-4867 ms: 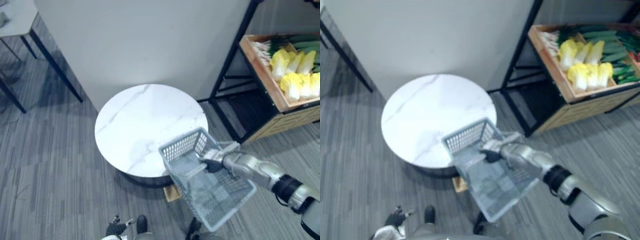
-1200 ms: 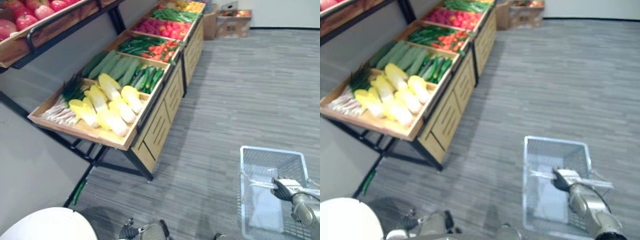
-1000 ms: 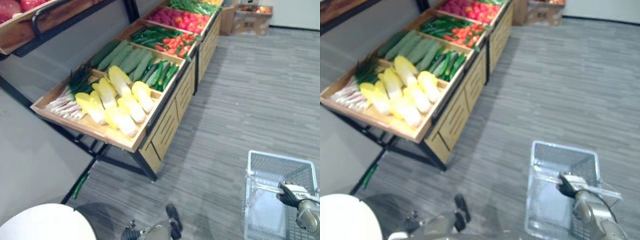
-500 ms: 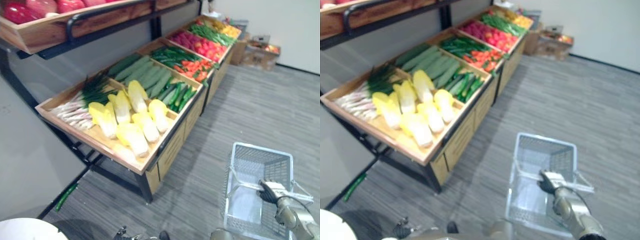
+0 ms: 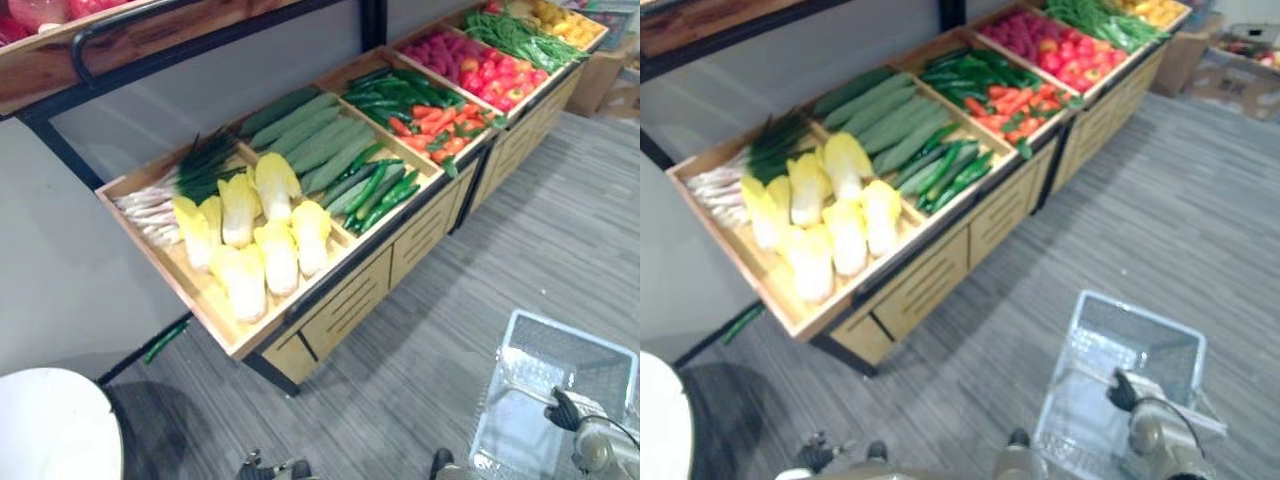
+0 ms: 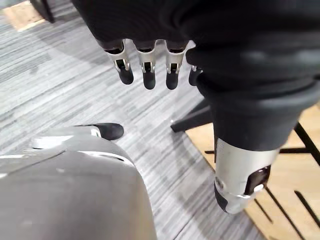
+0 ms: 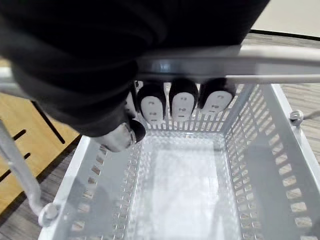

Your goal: Pick vegetable in the basket

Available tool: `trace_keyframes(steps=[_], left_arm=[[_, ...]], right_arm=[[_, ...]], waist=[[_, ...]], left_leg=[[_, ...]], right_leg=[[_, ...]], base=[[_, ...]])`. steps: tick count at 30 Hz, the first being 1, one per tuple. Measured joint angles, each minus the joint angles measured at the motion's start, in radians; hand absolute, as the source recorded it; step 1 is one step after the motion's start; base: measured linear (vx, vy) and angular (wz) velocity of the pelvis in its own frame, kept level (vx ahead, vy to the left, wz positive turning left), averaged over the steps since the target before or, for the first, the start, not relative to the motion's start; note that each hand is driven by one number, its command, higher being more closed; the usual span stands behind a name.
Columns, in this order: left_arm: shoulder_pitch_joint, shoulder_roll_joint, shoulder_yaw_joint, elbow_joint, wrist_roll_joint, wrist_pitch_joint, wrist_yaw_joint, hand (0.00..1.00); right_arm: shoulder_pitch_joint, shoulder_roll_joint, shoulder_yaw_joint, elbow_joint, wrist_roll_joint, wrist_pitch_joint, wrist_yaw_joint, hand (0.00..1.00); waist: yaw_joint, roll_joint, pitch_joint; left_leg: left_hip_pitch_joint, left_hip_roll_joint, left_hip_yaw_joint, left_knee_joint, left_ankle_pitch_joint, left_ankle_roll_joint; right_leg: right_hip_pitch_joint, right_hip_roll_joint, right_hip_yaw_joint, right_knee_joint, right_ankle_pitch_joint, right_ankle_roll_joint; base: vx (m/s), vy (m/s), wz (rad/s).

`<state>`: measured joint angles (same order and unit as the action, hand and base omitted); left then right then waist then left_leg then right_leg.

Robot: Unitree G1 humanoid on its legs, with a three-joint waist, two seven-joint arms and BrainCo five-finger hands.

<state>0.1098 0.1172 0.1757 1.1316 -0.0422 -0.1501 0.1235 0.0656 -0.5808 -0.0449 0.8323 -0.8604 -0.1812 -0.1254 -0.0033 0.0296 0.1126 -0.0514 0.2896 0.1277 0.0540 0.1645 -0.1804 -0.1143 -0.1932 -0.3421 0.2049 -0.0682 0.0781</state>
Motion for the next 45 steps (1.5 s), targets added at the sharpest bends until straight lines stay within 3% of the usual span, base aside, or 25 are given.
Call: trace_keyframes(steps=[2,3,4,5,6,8,12,15,19,27,37,45], left_arm=[[0.000,0.001,0.001,-0.012,-0.051,0.000,0.011,0.00],[-0.001,0.000,0.003,-0.027,-0.077,0.000,0.020,0.00],[-0.005,0.000,0.005,-0.033,-0.086,0.000,0.024,0.00],[-0.019,0.000,0.009,-0.039,-0.112,0.001,0.026,0.00],[-0.027,0.000,0.018,-0.053,-0.119,0.001,0.031,0.00],[-0.026,0.000,0.026,-0.103,-0.150,-0.001,0.040,0.00],[-0.023,-0.017,0.044,-0.276,-0.153,-0.005,0.100,0.00],[-0.007,-0.051,0.045,-0.524,-0.151,-0.037,0.144,0.00],[0.018,-0.044,0.047,-0.691,-0.079,-0.078,0.195,0.00],[0.072,-0.058,0.002,-0.885,0.111,-0.080,0.255,0.00],[-0.060,-0.054,-0.022,-0.901,0.222,-0.040,0.338,0.00],[-0.166,-0.026,0.011,-0.854,0.284,-0.012,0.423,0.00]], right_arm=[[0.027,0.000,-0.010,0.003,0.000,-0.001,0.000,1.00],[0.051,0.002,-0.028,0.005,0.002,-0.004,0.000,1.00],[0.064,0.002,-0.038,0.004,0.008,-0.005,-0.001,1.00],[0.079,0.010,-0.069,0.007,0.011,-0.002,-0.002,1.00],[0.093,0.018,-0.075,0.007,0.012,0.001,-0.002,1.00],[0.130,0.030,-0.078,0.006,0.015,0.000,-0.002,1.00],[0.163,0.039,-0.103,-0.002,0.014,-0.007,-0.003,1.00],[0.195,0.057,-0.158,-0.001,0.015,-0.007,-0.025,1.00],[0.200,0.083,-0.179,-0.001,0.017,-0.008,-0.039,1.00],[0.199,0.083,-0.171,0.000,0.013,-0.015,-0.047,1.00],[0.168,0.076,-0.059,-0.011,-0.005,-0.021,-0.062,1.00],[0.138,0.047,0.018,-0.080,-0.006,-0.038,-0.064,1.00]], waist=[[-0.012,-0.012,0.001],[-0.022,-0.028,0.006],[-0.022,-0.028,0.006],[-0.022,-0.022,0.007],[-0.022,-0.023,0.007],[-0.024,-0.021,0.007],[-0.023,-0.002,-0.005],[-0.024,0.016,-0.019],[-0.022,-0.012,-0.037],[-0.021,-0.008,-0.064],[-0.028,-0.011,-0.073],[-0.074,-0.015,-0.067]], left_leg=[[-0.017,-0.003,0.038,0.024,0.068,0.058],[-0.017,-0.003,0.103,0.002,0.115,0.069],[-0.019,-0.001,0.139,0.001,0.121,0.073],[-0.036,0.002,0.203,0.040,0.097,0.078],[-0.044,-0.019,0.222,0.085,0.045,0.087],[-0.030,-0.045,0.226,0.073,0.010,0.095],[-0.005,-0.064,0.214,-0.069,0.009,0.093],[0.003,-0.092,0.173,-0.149,-0.004,0.080],[0.004,-0.129,0.165,-0.149,-0.038,0.091],[0.006,-0.158,0.173,-0.154,-0.058,0.097],[0.020,-0.134,0.220,-0.150,-0.060,0.097],[0.021,-0.119,0.255,-0.150,-0.063,0.092]], right_leg=[[0.038,-0.001,-0.046,-0.008,-0.011,-0.014],[0.065,-0.001,-0.080,-0.032,-0.016,-0.020],[0.074,-0.003,-0.100,-0.042,-0.019,-0.025],[0.086,0.000,-0.125,-0.050,-0.024,-0.029],[0.101,-0.006,-0.140,-0.055,-0.026,-0.028],[0.121,-0.005,-0.162,-0.064,-0.032,-0.020],[0.100,0.003,-0.188,-0.062,-0.028,-0.001],[0.097,-0.004,-0.221,-0.064,-0.014,0.022],[0.098,-0.025,-0.166,-0.078,-0.005,0.039],[0.098,-0.034,-0.105,-0.113,0.010,0.050],[0.084,0.006,-0.042,-0.138,0.030,0.045],[0.061,0.028,0.006,-0.164,0.051,0.031]], base=[[0.10,-0.240,0.67],[0.09,-0.213,0.72],[0.06,-0.127,0.67],[0.02,-0.029,0.47],[0.02,-0.003,0.45],[-0.01,0.040,0.46],[-0.03,0.086,0.27],[-0.03,0.164,0.40],[-0.01,0.124,0.10],[0.03,0.043,-0.01],[0.09,-0.026,-0.20],[0.01,-0.014,-0.19]])
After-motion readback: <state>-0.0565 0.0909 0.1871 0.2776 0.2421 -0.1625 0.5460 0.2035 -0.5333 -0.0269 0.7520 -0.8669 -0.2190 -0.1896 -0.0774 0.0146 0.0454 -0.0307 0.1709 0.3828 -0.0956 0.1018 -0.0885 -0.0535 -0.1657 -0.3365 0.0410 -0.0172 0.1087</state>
